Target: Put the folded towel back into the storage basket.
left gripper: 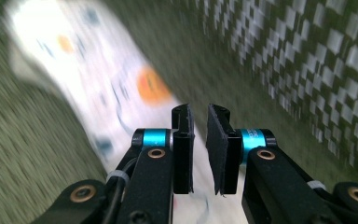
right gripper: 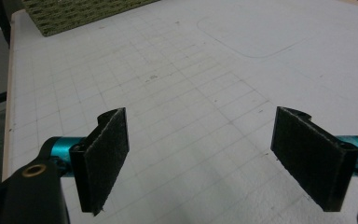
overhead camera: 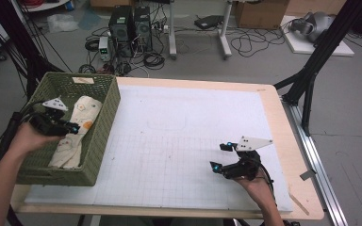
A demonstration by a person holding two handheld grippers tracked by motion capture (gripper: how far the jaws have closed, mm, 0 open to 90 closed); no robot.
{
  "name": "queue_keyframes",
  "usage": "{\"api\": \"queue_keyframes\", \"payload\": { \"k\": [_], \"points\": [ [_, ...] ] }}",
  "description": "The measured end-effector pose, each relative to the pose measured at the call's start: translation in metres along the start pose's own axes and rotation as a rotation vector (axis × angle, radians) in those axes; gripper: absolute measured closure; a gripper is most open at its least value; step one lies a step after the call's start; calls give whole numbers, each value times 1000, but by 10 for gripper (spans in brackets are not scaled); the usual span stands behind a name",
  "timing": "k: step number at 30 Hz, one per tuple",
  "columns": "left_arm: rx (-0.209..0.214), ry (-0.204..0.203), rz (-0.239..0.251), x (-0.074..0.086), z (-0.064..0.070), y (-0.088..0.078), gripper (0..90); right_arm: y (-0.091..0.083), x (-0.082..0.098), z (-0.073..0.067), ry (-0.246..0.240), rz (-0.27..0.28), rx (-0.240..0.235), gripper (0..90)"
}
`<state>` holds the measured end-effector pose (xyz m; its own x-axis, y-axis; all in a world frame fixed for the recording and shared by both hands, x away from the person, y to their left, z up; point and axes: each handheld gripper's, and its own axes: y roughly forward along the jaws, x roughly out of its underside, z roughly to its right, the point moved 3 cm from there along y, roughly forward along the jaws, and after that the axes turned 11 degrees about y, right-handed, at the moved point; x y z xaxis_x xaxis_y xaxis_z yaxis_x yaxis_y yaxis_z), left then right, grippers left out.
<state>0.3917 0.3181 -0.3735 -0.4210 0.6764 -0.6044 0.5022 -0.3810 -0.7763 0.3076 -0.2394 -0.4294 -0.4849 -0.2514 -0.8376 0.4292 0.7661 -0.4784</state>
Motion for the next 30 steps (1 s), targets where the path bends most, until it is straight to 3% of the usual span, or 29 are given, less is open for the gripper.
{"api": "queue_keyframes", "payload": {
  "k": [5,7,11,15,21,25,28,30],
  "points": [
    [-119,-23,68,-16,-23,6,801,-3,1,-1,6,6,6,183],
    [-157,-71,118,-18,-35,9,808,-3,2,0,5,8,9,183],
    [-196,-142,121,-15,-53,23,816,-4,4,1,21,3,25,183],
    [-259,-243,125,-4,-66,35,756,-8,5,1,16,8,42,183],
    [-230,-393,76,16,-74,53,544,-15,9,3,28,22,66,183],
    [-205,-421,71,18,-72,63,478,-14,10,3,22,25,64,183],
    [-193,-435,77,18,-70,68,503,-12,10,2,21,14,60,183],
    [-176,-427,76,19,-69,70,615,-11,11,2,19,6,62,183]
  ]
}}
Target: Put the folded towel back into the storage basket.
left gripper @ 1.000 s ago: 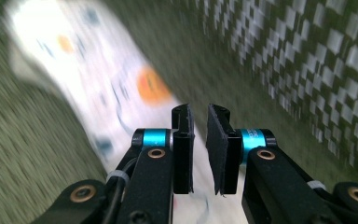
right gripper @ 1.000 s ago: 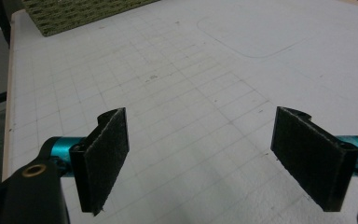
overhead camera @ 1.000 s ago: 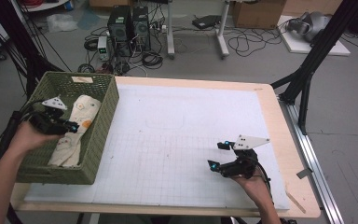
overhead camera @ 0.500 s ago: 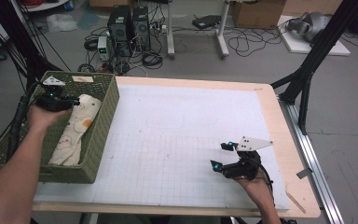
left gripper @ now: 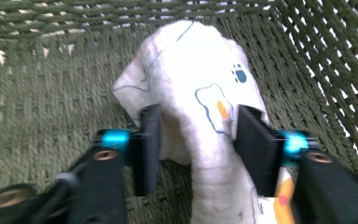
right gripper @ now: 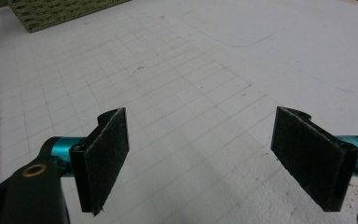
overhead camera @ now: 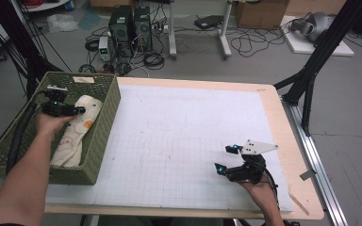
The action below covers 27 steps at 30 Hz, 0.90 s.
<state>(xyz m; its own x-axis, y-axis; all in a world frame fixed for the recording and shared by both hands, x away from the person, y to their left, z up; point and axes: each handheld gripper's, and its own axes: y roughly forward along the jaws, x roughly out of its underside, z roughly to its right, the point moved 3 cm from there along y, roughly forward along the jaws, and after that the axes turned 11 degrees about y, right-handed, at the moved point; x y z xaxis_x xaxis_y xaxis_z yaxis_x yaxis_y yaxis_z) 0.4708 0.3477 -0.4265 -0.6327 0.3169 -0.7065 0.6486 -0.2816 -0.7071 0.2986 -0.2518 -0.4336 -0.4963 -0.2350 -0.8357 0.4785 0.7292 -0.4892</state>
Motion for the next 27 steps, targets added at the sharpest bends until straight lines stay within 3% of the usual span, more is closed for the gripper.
{"api": "queue_keyframes", "payload": {
  "k": [2,4,6,9,12,14,17,19,20,22,25,27],
  "points": [
    [25,14,-6,1,2,0,787,0,0,-1,1,1,0,184],
    [63,27,31,-2,5,-2,845,0,0,0,-4,2,-3,184],
    [136,57,104,-10,12,-8,850,-1,0,-1,-1,1,-5,185],
    [293,58,239,-21,19,-19,851,-1,0,-1,-2,-1,-2,185],
    [361,-7,269,-22,16,-24,850,0,0,-2,-13,-2,-5,185],
    [383,-91,235,-15,9,-19,851,0,0,-3,-14,0,-3,185],
    [336,-214,116,4,-3,-6,849,1,0,-3,-12,-3,-5,185],
    [249,-305,36,15,-13,0,845,1,0,-3,-10,-10,-5,185],
    [221,-345,27,19,-16,2,844,2,0,-2,-13,-11,-3,185],
    [111,-370,-24,22,-22,2,827,2,1,-2,-14,-10,0,186],
    [-1,-355,-53,23,-26,2,753,2,0,-2,-12,-11,0,186],
    [-37,-334,-77,24,-27,4,722,3,0,-1,-12,-11,0,187]
  ]
}}
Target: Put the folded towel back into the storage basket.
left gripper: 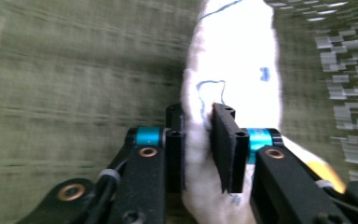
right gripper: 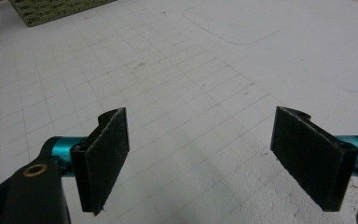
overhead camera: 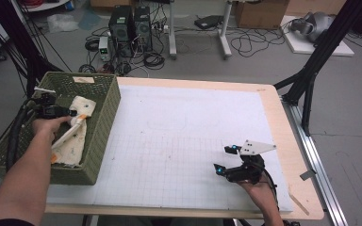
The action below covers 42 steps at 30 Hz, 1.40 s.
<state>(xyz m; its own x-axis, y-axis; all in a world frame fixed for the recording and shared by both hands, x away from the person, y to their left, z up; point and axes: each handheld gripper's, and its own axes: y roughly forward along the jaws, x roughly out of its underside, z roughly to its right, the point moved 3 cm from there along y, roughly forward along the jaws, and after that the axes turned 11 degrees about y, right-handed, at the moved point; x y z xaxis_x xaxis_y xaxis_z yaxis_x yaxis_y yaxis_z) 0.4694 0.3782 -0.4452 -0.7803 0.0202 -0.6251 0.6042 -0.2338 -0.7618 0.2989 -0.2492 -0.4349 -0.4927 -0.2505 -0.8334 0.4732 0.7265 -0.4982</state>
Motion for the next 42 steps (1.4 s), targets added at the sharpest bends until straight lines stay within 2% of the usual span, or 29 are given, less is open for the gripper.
{"api": "queue_keyframes", "payload": {
  "k": [2,4,5,7,10,13,17,18,22,25,26,28,29,32,35,36,39,40,42],
  "points": [
    [-20,16,-14,1,1,2,694,0,0,0,1,-3,-3,187],
    [-26,30,-3,0,4,3,674,1,0,0,-4,-4,-3,188],
    [-48,44,-5,-2,6,2,657,0,0,0,-6,-2,-2,188],
    [-59,67,1,-5,9,-3,592,0,0,-1,-6,1,-5,190],
    [-69,145,44,-13,16,-18,577,-2,-1,-2,-11,8,-10,191],
    [-38,235,77,-14,25,-35,587,-1,-1,-4,-14,7,-19,192],
    [-5,401,-14,1,36,-49,642,2,-3,-4,-24,3,-35,192],
    [16,448,-35,5,39,-52,658,3,-3,-4,-28,5,-38,192],
    [115,557,-87,19,50,-63,661,5,-5,-5,-36,3,-58,194],
    [173,598,-82,27,56,-73,666,7,-6,-4,-36,1,-67,198],
    [179,613,-92,31,56,-75,681,7,-6,-4,-36,3,-69,198],
    [184,634,-143,37,54,-79,706,8,-7,-4,-46,7,-71,198],
    [170,650,-170,41,52,-80,707,8,-7,-4,-40,2,-73,198],
    [227,635,-199,48,47,-86,647,10,-6,-5,-41,-4,-77,198],
    [251,638,-196,52,47,-89,593,10,-6,-5,-42,-9,-74,199],
    [277,627,-191,53,48,-90,582,11,-6,-5,-41,-10,-74,199],
    [300,655,-162,52,53,-96,578,12,-6,-5,-42,-16,-72,199],
    [311,666,-164,52,55,-97,570,12,-6,-6,-41,-19,-72,199],
    [295,690,-183,53,59,-97,546,13,-6,-6,-44,-22,-70,200]
  ]
}}
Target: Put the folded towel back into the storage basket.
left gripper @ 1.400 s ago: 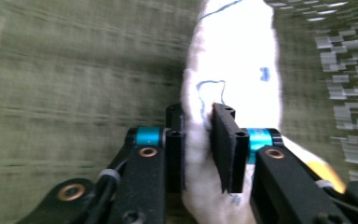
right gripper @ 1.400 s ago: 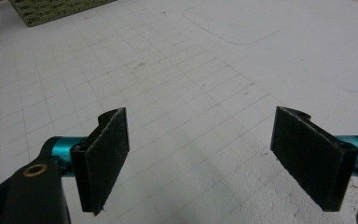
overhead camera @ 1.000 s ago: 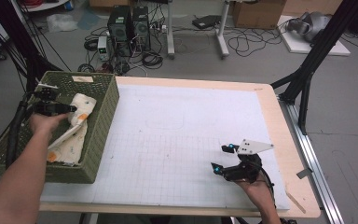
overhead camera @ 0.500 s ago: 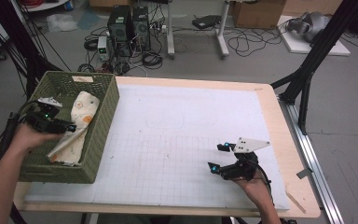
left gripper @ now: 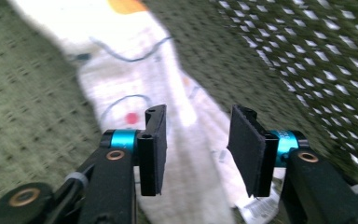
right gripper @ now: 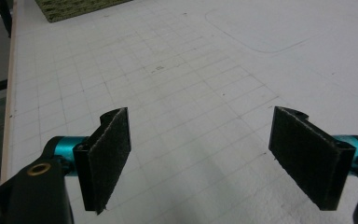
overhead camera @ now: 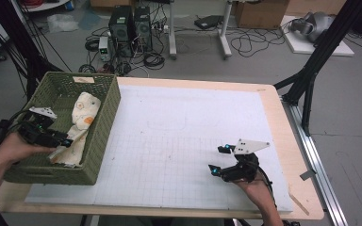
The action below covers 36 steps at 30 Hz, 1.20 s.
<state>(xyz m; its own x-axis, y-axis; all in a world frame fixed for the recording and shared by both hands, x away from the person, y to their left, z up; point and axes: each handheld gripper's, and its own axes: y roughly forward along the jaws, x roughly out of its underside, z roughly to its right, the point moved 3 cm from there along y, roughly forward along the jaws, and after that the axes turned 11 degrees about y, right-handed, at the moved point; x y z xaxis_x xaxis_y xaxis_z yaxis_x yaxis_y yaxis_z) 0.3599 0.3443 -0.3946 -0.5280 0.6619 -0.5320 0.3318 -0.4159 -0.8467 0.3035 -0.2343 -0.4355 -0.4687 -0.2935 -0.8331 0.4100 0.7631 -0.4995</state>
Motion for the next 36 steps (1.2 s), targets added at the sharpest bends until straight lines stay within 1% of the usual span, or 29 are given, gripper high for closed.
{"api": "queue_keyframes", "payload": {
  "k": [1,3,4,6,7,8,9,10,11,12,13,15,17,18,19,20,23,24,25,26,27,28,29,30,31,32,33,34,36],
  "points": [
    [-19,-6,-22,0,0,2,531,0,0,0,0,-1,-2,200],
    [-60,-1,-78,1,-1,7,493,1,-1,0,-1,1,-5,200],
    [-62,-4,-89,3,-1,9,488,1,-1,-1,-5,1,-7,203],
    [-72,3,-134,5,1,13,513,0,-1,-1,-6,0,-10,219],
    [-69,3,-151,7,1,13,565,0,-1,0,-11,6,-9,219],
    [-77,-6,-167,8,0,14,674,-1,-1,0,0,4,-10,219],
    [-80,-15,-185,10,-1,15,791,-1,-1,0,-1,6,-12,219],
    [-83,-26,-189,10,-2,16,861,0,-1,0,-3,6,-12,219],
    [-101,-53,-188,10,-4,16,869,0,-1,0,-4,7,-11,220],
    [-110,-80,-185,9,-6,15,872,0,-1,0,-9,8,-13,221],
    [-107,-102,-171,7,-7,14,873,0,-1,0,-11,8,-14,224],
    [-110,-148,-124,1,-9,9,873,-1,-2,0,-8,10,-12,225],
    [-94,-171,-80,-6,-8,7,871,0,-2,1,-4,8,-15,225],
    [-86,-175,-69,-9,-7,8,871,0,-2,1,-9,10,-16,224],
    [-73,-171,-69,-12,-5,9,871,0,-2,0,-8,7,-15,224],
    [-69,-171,-67,-14,-4,12,870,1,-1,-1,-4,3,-16,225],
    [-40,-146,-108,-16,0,21,867,1,-2,0,-16,9,-17,225],
    [-48,-137,-120,-15,2,24,861,1,-2,-1,-10,7,-19,224],
    [-41,-132,-133,-15,3,28,849,1,-1,-1,-10,6,-21,224],
    [-43,-126,-150,-14,4,31,835,1,-2,-2,-13,6,-20,224],
    [-52,-112,-164,-13,4,33,831,2,-2,-2,-14,6,-22,224],
    [-47,-93,-183,-11,5,37,818,2,-1,-2,-15,2,-22,225],
    [-38,-78,-204,-8,6,41,799,2,-1,-3,-12,-2,-24,225],
    [-20,-66,-229,-6,8,45,764,3,-2,-3,-19,3,-24,225],
    [-11,-51,-225,-5,10,46,726,3,-2,-3,-20,3,-23,225],
    [2,-52,-224,-6,10,46,698,3,-2,-3,-18,3,-24,225],
    [22,-59,-227,-7,10,45,646,3,-2,-3,-17,0,-26,225],
    [28,-53,-218,-8,11,42,594,3,-2,-3,-16,1,-26,225],
    [30,-74,-165,-10,9,35,561,3,-2,-3,-16,7,-25,225]
  ]
}}
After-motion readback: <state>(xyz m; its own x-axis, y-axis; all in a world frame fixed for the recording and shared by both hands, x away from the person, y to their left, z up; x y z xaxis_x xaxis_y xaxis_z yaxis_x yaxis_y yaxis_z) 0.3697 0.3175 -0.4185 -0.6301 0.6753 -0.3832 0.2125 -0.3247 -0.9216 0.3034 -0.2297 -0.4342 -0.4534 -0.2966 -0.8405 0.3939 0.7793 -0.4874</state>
